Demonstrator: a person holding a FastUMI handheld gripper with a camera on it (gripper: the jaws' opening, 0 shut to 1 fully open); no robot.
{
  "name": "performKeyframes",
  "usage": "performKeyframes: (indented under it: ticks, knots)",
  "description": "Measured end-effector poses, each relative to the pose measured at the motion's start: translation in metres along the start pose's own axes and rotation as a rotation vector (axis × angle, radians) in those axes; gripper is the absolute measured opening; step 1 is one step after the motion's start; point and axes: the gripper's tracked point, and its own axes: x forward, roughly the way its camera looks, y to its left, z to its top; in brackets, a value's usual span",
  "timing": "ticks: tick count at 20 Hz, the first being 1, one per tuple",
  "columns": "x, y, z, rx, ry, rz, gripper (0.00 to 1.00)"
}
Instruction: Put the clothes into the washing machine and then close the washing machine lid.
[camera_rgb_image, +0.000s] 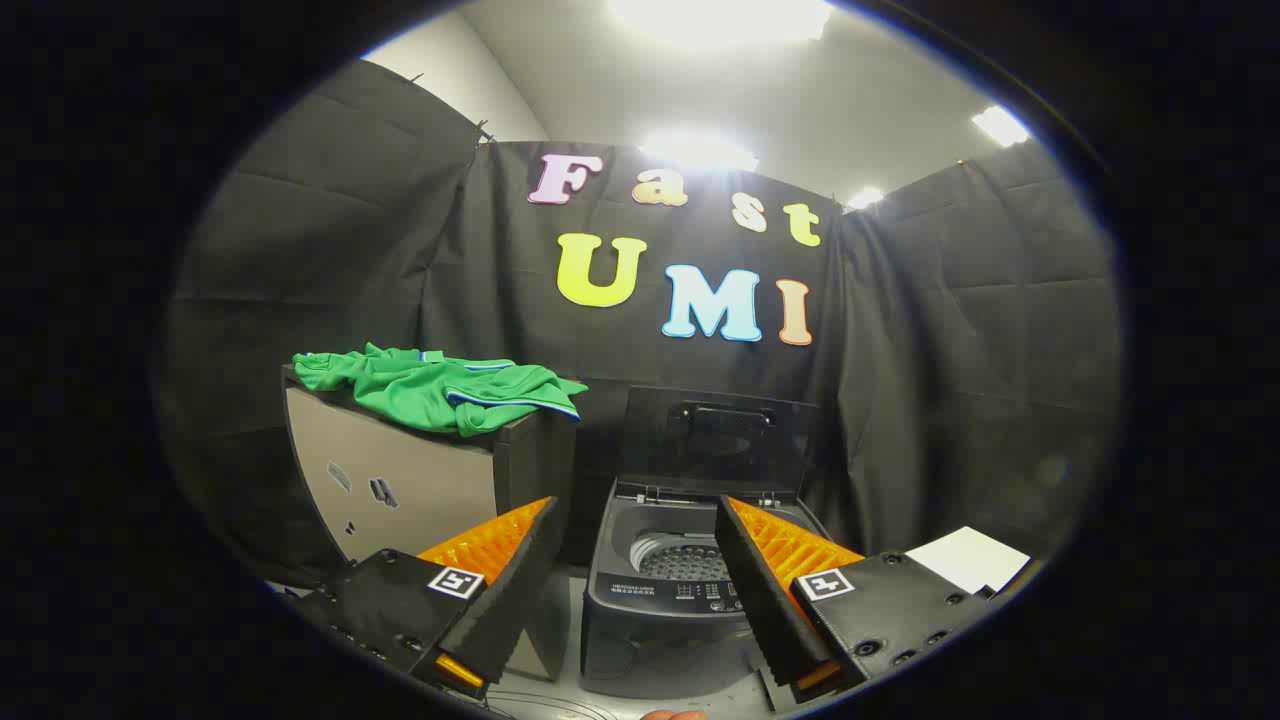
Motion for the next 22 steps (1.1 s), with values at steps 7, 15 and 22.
performKeyframes:
  ticks: [7, 15, 22]
  knots:
    - [-0.0059, 0.0054, 0.0024, -0.008, 0.0, 0.0, 0.98]
    - [-0.0108, 0.0067, 0.0063, -0.022, -0.002, -0.004, 0.98]
    - [-0.0102, 0.0056, 0.0076, -0.03, 0.002, -0.005, 0.97]
